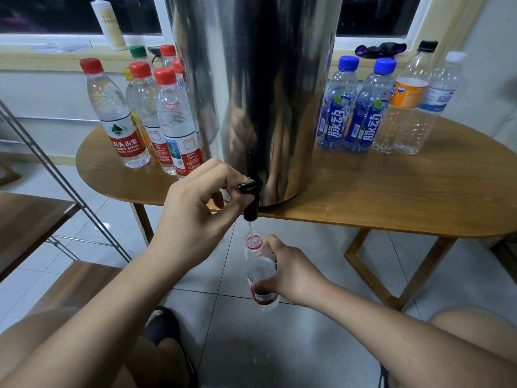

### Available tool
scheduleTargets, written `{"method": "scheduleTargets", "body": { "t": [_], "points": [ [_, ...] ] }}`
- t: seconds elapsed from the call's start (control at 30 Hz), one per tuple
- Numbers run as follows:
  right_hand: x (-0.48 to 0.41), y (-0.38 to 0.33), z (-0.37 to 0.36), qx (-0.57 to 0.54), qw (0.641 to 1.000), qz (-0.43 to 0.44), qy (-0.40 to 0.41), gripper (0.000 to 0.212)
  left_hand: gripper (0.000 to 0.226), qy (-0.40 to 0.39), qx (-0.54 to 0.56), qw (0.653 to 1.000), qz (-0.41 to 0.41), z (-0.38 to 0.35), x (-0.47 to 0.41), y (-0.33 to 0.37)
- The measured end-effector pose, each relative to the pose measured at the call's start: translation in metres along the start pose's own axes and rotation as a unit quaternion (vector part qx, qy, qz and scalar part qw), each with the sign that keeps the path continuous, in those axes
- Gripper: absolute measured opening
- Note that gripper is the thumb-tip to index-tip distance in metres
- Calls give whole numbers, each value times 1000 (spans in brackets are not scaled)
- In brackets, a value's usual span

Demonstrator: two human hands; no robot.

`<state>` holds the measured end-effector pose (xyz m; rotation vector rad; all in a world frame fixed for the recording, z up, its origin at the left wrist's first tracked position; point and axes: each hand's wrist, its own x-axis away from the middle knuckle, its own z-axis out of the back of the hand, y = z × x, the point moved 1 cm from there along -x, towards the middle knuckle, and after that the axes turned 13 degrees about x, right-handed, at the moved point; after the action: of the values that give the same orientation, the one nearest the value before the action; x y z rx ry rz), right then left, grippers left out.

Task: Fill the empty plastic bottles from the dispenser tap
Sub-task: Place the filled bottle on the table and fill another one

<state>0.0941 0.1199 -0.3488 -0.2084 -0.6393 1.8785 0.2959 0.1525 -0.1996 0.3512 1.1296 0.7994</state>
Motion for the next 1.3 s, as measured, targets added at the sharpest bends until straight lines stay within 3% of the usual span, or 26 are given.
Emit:
{"method": "scheduleTargets", "body": {
  "t": [0.37,0.77,1.3],
  "points": [
    [-1,0,-2,-3,1000,-8,-2,74,26,-2,13,1000,1,0,0,3],
    [-1,-2,0,5,1000,-11,-12,73,19,-8,6,1000,7,1,0,3],
    [-1,0,-1,8,1000,-14,-3,73,29,-5,12,1000,3,0,-1,5]
  ]
}}
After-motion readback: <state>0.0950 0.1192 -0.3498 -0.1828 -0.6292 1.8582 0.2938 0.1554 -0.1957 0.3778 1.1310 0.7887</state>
